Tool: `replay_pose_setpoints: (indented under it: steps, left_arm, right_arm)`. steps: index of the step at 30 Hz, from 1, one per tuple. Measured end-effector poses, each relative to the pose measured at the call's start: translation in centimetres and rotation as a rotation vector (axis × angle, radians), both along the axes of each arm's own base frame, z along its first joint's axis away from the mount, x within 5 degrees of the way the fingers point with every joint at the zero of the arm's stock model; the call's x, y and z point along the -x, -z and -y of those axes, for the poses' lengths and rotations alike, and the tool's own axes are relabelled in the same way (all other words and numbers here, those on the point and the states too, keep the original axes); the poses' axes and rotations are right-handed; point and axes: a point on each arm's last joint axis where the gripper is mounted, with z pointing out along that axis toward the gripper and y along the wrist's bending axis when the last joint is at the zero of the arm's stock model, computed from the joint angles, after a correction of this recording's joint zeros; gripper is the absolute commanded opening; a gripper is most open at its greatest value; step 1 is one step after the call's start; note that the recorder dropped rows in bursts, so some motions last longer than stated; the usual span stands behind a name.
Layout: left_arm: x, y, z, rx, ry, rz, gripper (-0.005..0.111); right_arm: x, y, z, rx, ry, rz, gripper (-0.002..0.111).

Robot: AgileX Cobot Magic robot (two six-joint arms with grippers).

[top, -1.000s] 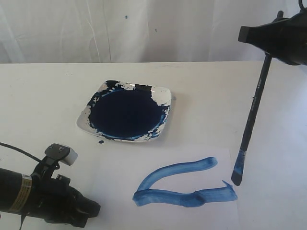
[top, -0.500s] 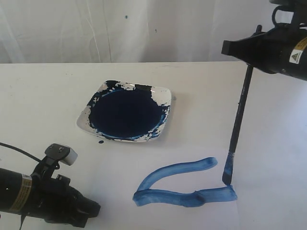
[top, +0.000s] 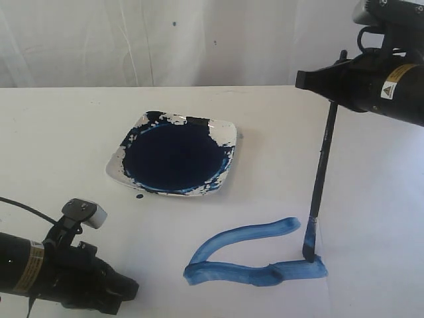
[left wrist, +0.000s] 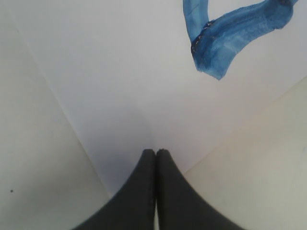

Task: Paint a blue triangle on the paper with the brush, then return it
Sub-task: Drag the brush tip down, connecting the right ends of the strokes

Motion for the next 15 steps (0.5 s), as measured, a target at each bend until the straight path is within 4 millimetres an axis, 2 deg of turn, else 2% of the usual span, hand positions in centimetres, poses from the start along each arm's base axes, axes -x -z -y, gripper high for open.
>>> replay_pose_setpoints:
  steps: [15]
  left_arm:
    - [0.0, 0.0, 0.0, 0.0, 0.0, 0.0, 0.0]
  right_arm:
    - [-1.6, 1.5, -1.0, 0.005, -0.04, 0.034, 0.0]
